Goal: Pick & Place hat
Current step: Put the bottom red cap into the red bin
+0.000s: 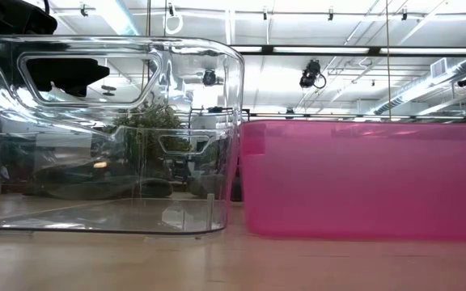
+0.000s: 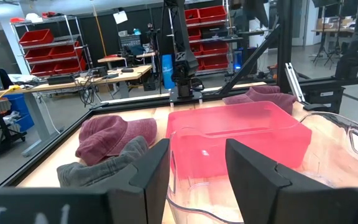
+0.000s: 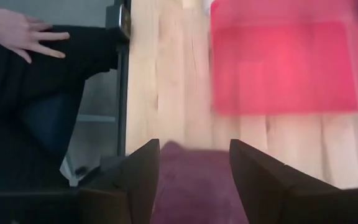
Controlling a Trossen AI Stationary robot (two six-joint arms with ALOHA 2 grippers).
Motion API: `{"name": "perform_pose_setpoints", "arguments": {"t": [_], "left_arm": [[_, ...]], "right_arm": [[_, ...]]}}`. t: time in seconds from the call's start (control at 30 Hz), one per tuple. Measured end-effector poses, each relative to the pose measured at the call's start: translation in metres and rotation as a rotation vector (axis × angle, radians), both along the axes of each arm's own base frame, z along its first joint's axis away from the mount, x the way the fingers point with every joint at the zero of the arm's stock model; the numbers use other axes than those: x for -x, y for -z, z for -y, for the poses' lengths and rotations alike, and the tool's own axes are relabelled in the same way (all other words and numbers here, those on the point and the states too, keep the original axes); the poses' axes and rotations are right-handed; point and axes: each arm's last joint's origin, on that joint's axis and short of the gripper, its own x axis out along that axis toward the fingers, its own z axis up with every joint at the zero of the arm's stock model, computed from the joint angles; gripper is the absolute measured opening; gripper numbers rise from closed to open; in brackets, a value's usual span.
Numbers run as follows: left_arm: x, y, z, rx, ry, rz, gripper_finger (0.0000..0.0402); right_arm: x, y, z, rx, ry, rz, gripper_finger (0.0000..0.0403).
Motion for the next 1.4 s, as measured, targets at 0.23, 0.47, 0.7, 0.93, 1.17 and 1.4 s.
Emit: {"name": "perform_pose_setpoints", "arguments": {"t": [0.23, 0.47, 0.7, 0.93, 1.17, 1.4], "left_arm": [[0.0, 0.0, 0.0, 0.0, 0.0, 0.0, 0.0161], [0.0, 0.0, 0.0, 0.0, 0.0, 0.0, 0.0161], [0.0, 0.0, 0.0, 0.0, 0.0, 0.0, 0.0161], [0.0, 0.0, 0.0, 0.0, 0.0, 0.0, 0.0161], [0.0, 0.0, 0.0, 0.0, 0.0, 0.0, 0.0161], [0.0, 0.0, 0.0, 0.0, 0.0, 0.0, 0.0161]], "right_arm": [[0.019, 0.018, -0.004, 0.03, 0.075, -0.076, 0.0199], [0.025, 0.046, -0.003, 0.085, 0.069, -0.164, 0.0199], [0.028, 0.073, 0.002, 0.164, 0.065, -0.222, 0.0199], [0.03, 0.1, 0.004, 0.191, 0.033, -0.249, 0.0199], [0.03, 0.119, 0.003, 0.164, -0.018, -0.254, 0.0199], [0.029, 0.132, 0.001, 0.141, -0.077, -0.241, 0.0199]]}}
